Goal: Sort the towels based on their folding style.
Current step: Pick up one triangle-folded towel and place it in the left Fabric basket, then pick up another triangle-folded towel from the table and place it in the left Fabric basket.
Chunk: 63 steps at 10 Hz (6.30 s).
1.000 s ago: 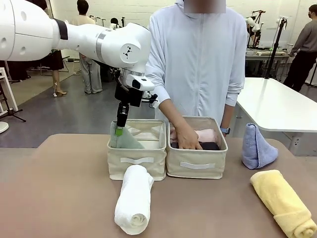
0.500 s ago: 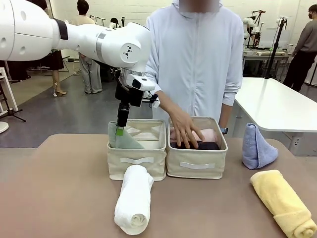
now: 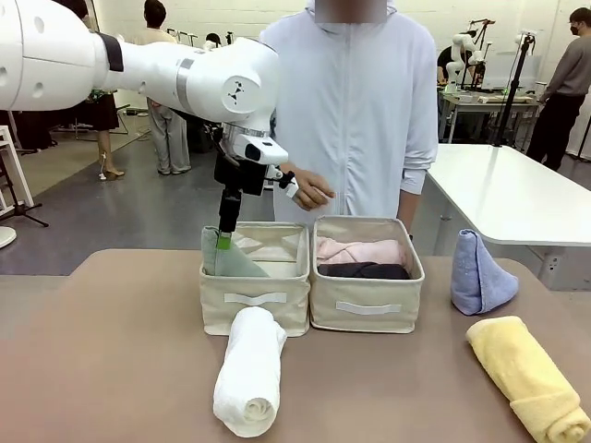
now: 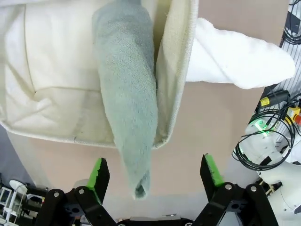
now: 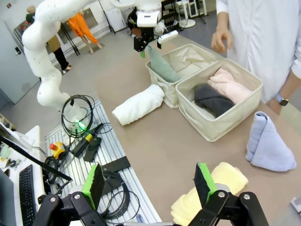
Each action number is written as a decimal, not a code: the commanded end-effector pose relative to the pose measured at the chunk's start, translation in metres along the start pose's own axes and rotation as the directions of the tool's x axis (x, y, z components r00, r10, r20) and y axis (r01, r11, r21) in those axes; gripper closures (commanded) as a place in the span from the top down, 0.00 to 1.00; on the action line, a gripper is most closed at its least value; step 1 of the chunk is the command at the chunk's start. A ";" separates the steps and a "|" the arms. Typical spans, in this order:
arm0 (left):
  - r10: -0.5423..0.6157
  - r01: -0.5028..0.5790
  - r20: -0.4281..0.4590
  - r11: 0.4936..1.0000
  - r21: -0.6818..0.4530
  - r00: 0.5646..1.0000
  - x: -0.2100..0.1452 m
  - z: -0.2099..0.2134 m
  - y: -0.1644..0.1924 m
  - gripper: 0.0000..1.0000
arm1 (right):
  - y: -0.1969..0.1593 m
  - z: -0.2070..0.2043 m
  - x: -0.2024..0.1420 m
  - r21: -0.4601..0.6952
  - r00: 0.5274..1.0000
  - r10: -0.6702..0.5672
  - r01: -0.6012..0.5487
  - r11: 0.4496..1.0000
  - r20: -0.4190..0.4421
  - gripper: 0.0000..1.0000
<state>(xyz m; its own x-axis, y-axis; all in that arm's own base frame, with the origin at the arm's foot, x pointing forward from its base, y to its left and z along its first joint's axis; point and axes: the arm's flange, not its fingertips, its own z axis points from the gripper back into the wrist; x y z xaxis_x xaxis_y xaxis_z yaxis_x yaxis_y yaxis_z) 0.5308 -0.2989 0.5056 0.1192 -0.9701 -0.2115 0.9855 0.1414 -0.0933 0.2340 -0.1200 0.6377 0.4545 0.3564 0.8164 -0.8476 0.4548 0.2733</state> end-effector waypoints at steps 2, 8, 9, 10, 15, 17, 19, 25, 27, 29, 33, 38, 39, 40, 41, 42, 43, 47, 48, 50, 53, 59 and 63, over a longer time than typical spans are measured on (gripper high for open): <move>-0.157 0.161 0.330 0.987 0.016 0.931 -0.122 0.065 -0.046 1.00 | 0.000 0.000 0.003 0.015 1.000 0.001 -0.002 1.000 0.018 1.00; -0.082 0.325 0.931 0.945 -0.041 0.355 -0.367 0.019 -0.012 1.00 | 0.000 0.000 0.003 0.015 1.000 0.001 -0.002 1.000 0.018 1.00; -0.051 0.288 0.952 0.957 -0.039 0.301 -0.382 0.001 -0.004 1.00 | 0.000 0.000 0.003 0.015 1.000 0.001 -0.002 1.000 0.018 1.00; -0.022 0.241 0.966 0.970 -0.041 0.256 -0.397 -0.013 -0.002 1.00 | 0.000 0.000 0.003 0.015 1.000 0.001 -0.002 1.000 0.018 1.00; 0.032 0.002 0.995 0.999 -0.032 0.097 -0.448 -0.031 -0.035 1.00 | 0.000 0.000 0.003 0.015 1.000 0.001 -0.002 1.000 0.018 1.00; 0.003 0.065 0.993 0.998 -0.011 0.117 -0.459 -0.032 -0.021 1.00 | 0.000 0.000 0.003 0.015 1.000 0.001 -0.002 1.000 0.018 1.00; 0.003 0.065 0.993 0.998 -0.011 0.117 -0.459 -0.032 -0.021 1.00 | 0.000 0.000 0.003 0.015 1.000 0.001 -0.002 1.000 0.018 1.00; 0.003 0.065 0.993 0.998 -0.011 0.117 -0.459 -0.032 -0.021 1.00 | 0.003 -0.023 0.042 -0.134 0.967 -0.125 0.097 0.986 -0.224 1.00; 0.003 0.065 0.993 0.998 -0.011 0.117 -0.459 -0.032 -0.021 1.00 | -0.029 -0.075 0.065 -0.323 0.836 -0.329 0.195 0.926 -0.439 1.00; 0.003 0.065 0.993 0.998 -0.011 0.117 -0.459 -0.032 -0.021 1.00 | -0.043 -0.093 0.051 -0.333 0.777 -0.395 0.251 0.909 -0.491 1.00; 0.003 0.065 0.993 0.998 -0.011 0.117 -0.459 -0.032 -0.021 1.00 | 0.078 0.065 -0.026 -0.253 0.930 -0.267 0.203 0.946 -0.252 1.00; 0.003 0.065 0.993 0.998 -0.011 0.117 -0.459 -0.032 -0.021 1.00 | 0.061 0.074 -0.039 -0.231 0.920 -0.315 0.262 0.937 -0.235 1.00; 0.003 0.065 0.993 0.998 -0.011 0.117 -0.459 -0.032 -0.021 1.00 | 0.058 0.075 -0.039 -0.225 0.917 -0.320 0.269 0.936 -0.236 1.00; 0.003 0.065 0.993 0.998 -0.011 0.117 -0.459 -0.032 -0.021 1.00 | 0.055 0.076 -0.039 -0.224 0.914 -0.331 0.280 0.933 -0.234 1.00; 0.003 0.065 0.993 0.998 -0.011 0.117 -0.459 -0.032 -0.021 1.00 | 0.054 0.077 -0.038 -0.225 0.913 -0.334 0.283 0.932 -0.235 1.00; 0.003 0.065 0.993 0.998 -0.011 0.117 -0.459 -0.032 -0.021 1.00 | 0.053 0.076 -0.038 -0.219 0.910 -0.334 0.284 0.933 -0.243 1.00; 0.003 0.065 0.993 0.998 -0.011 0.117 -0.459 -0.032 -0.021 1.00 | 0.051 0.074 -0.037 -0.214 0.904 -0.339 0.288 0.933 -0.260 1.00; 0.003 0.065 0.993 0.998 -0.011 0.117 -0.459 -0.032 -0.021 1.00 | 0.027 0.032 0.015 -0.270 0.823 -0.412 0.326 0.906 -0.391 1.00; 0.003 0.065 0.993 0.998 -0.011 0.117 -0.459 -0.032 -0.021 1.00 | -0.004 -0.006 0.051 -0.311 0.758 -0.481 0.374 0.874 -0.440 1.00; 0.003 0.065 0.993 0.998 -0.011 0.117 -0.459 -0.032 -0.021 1.00 | -0.064 -0.080 0.093 -0.430 0.621 -0.614 0.441 0.788 -0.487 1.00; 0.003 0.065 0.993 0.998 -0.011 0.117 -0.459 -0.032 -0.021 1.00 | -0.124 -0.180 0.104 -0.611 0.484 -0.732 0.415 0.675 -0.480 1.00; 0.003 0.065 0.993 0.998 -0.011 0.117 -0.459 -0.032 -0.021 1.00 | -0.140 -0.199 0.100 -0.605 0.500 -0.735 0.430 0.670 -0.458 1.00; 0.003 0.065 0.993 0.998 -0.011 0.117 -0.459 -0.032 -0.021 1.00 | -0.141 -0.197 0.098 -0.584 0.499 -0.730 0.445 0.679 -0.468 1.00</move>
<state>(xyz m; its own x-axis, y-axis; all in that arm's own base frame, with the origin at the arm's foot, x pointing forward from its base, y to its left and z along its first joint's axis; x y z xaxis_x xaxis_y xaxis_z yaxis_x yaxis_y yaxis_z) 0.4521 0.1488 0.5727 0.1496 -0.3098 0.9390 0.9878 0.0875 -0.1285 0.4521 0.0111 0.5788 0.9734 0.2270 -0.0298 -0.2124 0.9440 0.2525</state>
